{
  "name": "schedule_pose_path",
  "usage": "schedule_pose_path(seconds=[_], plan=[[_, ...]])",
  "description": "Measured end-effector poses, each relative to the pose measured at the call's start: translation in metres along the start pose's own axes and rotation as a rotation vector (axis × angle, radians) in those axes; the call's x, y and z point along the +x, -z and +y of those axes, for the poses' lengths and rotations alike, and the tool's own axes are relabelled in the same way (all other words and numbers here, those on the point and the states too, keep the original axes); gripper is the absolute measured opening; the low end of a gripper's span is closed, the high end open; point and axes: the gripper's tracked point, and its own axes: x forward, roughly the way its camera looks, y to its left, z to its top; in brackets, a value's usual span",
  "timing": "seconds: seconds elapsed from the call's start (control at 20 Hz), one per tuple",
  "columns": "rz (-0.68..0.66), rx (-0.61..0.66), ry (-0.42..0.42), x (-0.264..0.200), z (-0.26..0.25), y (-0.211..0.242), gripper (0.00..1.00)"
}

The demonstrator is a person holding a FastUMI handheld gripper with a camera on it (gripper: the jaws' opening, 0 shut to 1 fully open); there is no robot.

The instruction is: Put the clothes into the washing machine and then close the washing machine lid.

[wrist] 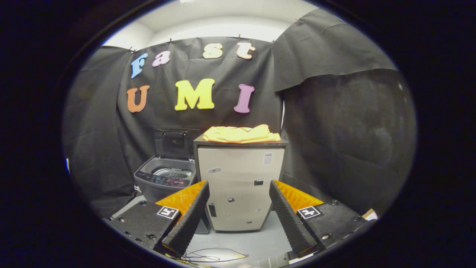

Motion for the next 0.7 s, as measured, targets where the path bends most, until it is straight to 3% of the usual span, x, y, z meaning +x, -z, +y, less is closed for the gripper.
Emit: schedule_pose_path(seconds=[0.4, 0.7], plan=[[-0.002, 0.006, 0.016, -0.003, 0.002, -0.007, 1.00], [-0.019, 0.007, 0.039, -0.001, 0.010, -0.038, 1.00]])
